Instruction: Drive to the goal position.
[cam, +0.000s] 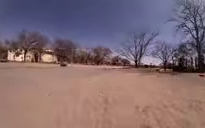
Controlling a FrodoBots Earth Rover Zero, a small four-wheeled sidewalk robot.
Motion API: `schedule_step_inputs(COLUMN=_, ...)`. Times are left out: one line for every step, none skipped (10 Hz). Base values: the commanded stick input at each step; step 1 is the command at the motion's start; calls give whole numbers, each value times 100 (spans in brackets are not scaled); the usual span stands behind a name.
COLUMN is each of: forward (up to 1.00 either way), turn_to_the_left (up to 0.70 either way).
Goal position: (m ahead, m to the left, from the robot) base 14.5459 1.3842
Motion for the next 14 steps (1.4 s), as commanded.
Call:
schedule_step_inputs(forward=100, turn_to_the_left=0)
schedule_step_inputs(forward=100, turn_to_the_left=0)
schedule_step_inputs(forward=100, turn_to_the_left=0)
schedule_step_inputs(forward=100, turn_to_the_left=0)
schedule_step_inputs(forward=100, turn_to_the_left=0)
schedule_step_inputs(forward=100, turn_to_the_left=0)
schedule_step_inputs(forward=100, turn_to_the_left=0)
schedule_step_inputs(forward=100, turn_to_the_left=0)
schedule_step_inputs(forward=100, turn_to_the_left=0)
schedule_step_inputs(forward=100, turn_to_the_left=0)
schedule_step_inputs(forward=100, turn_to_the_left=0)
schedule_step_inputs(forward=100, turn_to_the_left=0)
schedule_step_inputs(forward=100, turn_to_the_left=0)
schedule_step_inputs(forward=100, turn_to_the_left=0)
